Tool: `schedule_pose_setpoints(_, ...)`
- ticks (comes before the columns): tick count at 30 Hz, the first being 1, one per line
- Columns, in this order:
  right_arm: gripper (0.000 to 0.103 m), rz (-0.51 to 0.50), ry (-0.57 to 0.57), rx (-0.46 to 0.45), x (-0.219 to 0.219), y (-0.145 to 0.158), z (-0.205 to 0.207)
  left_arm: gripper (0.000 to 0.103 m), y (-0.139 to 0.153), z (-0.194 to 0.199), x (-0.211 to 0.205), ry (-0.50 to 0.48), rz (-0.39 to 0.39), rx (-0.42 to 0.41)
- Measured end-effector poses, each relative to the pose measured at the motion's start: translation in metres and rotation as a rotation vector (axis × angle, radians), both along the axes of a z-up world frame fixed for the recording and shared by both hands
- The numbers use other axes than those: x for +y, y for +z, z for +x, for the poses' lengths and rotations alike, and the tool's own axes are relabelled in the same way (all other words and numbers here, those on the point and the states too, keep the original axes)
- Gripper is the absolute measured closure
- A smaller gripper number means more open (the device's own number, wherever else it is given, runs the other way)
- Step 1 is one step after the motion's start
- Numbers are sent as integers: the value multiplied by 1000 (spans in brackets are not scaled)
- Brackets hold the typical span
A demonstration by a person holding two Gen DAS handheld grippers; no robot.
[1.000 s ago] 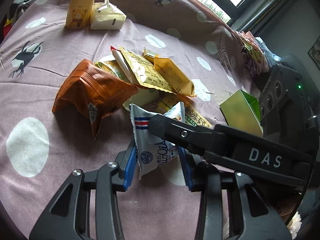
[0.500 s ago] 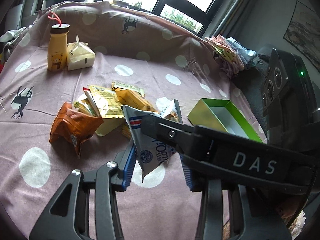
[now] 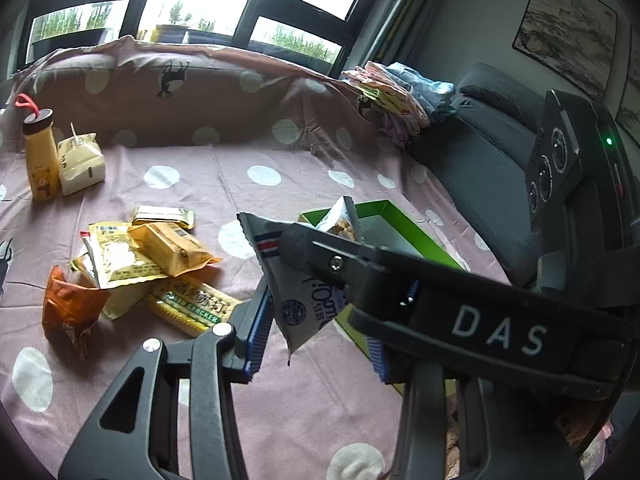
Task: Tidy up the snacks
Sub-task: 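Carry the nut packet with the right tool over the green box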
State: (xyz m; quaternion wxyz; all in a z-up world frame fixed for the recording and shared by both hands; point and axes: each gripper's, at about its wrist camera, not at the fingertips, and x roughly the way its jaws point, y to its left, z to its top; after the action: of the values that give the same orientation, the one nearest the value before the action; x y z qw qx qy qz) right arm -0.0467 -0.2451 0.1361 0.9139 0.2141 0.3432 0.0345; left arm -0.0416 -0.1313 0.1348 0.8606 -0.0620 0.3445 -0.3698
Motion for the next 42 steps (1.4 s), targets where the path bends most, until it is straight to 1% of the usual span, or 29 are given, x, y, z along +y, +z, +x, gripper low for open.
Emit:
schedule_pose_setpoints(7, 39, 13, -88, -15, -38, 8, -16, 62, 7, -4, -35, -81, 8, -12)
schedule_pose_setpoints(16, 39, 14, -171, -15, -69, 10, -30, 62, 8, -8, -70, -156, 25, 3)
schedule_pose_setpoints(30, 39, 27, -263, 13, -105, 3, -44, 62, 3, -13, -108, -224, 46, 35)
schedule_pose_setpoints(34, 39, 21, -290, 25, -113, 1, -48, 62, 1, -14, -117, -256, 42, 53)
schedule_pose_setpoints(42, 39, 1, -352, 98, -131, -13, -46, 62, -17, -7, -142, -308, 71, 141)
